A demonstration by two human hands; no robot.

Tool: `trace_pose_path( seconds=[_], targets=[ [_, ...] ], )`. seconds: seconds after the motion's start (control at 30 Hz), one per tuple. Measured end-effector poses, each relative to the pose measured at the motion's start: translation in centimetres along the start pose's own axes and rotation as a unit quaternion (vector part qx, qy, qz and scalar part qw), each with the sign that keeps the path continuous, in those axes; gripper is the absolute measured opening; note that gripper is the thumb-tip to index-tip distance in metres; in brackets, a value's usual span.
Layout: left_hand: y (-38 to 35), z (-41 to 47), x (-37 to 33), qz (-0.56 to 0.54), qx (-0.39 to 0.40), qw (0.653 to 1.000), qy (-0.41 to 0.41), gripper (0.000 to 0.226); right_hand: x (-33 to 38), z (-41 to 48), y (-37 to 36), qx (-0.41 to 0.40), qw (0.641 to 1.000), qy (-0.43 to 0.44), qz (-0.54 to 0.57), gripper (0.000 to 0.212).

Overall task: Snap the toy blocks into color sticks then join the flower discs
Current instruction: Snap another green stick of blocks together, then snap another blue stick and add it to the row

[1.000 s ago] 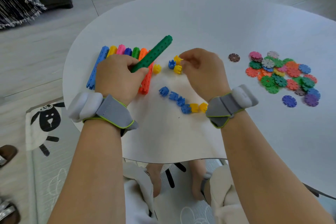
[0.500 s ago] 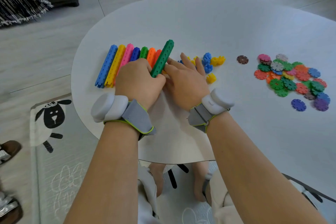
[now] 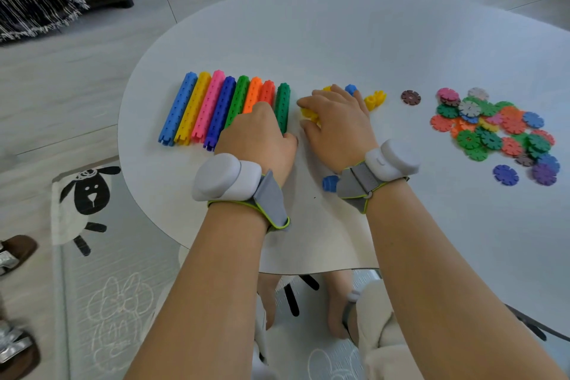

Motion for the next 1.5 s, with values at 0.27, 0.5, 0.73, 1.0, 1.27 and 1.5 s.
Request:
trace_pose_path(
  seconds=[0.27, 0.5, 0.73, 1.0, 1.27, 1.5],
  targets=[
    [0.0, -0.1, -0.3, 0.017, 0.037, 0.999, 0.017, 0.032, 0.2, -0.4, 1.5, -0.051, 0.996, 0.012, 0.069, 0.035],
    [-0.3, -0.1, -2.9, -0.081, 0.036, 0.989, -0.12, 0.016, -2.6, -1.8, 3.2, -0.099, 0.984, -0.014, 0.144, 0.041],
    [-1.1, -2.2, -3.7, -0.128, 0.181, 0.954, -0.201, 0.065, -3.5, -4.7, 4.0, -0.046, 0.99, -0.001, 0.135, 0.03],
    [-1.7, -1.8, -4.3, -0.093, 0.125, 0.973, -0.171, 0.042, -3.1, -5.8, 1.9, -0.051, 0.996, -0.024, 0.066, 0.045],
    [-2.5, 0.0, -6.0, -0.159, 0.097, 0.968, -0.166, 0.052, -3.0, -2.3, 2.0, -0.092, 0.99, -0.039, 0.099, 0.039],
    [-1.4, 0.4, -3.9, -0.137, 0.067, 0.977, -0.147, 0.033, -4.0, -3.4, 3.5, -0.057, 0.994, -0.048, 0.083, 0.016]
  ],
)
Point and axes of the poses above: each hand's wrist, its own z-axis towards the middle knuckle, its own y-axis out of the back of the hand, x = y × z, the point moved 4 cm from there along z, towards the middle knuckle, and after that the axes turned 2 degrees about z, right-handed, at the moved point
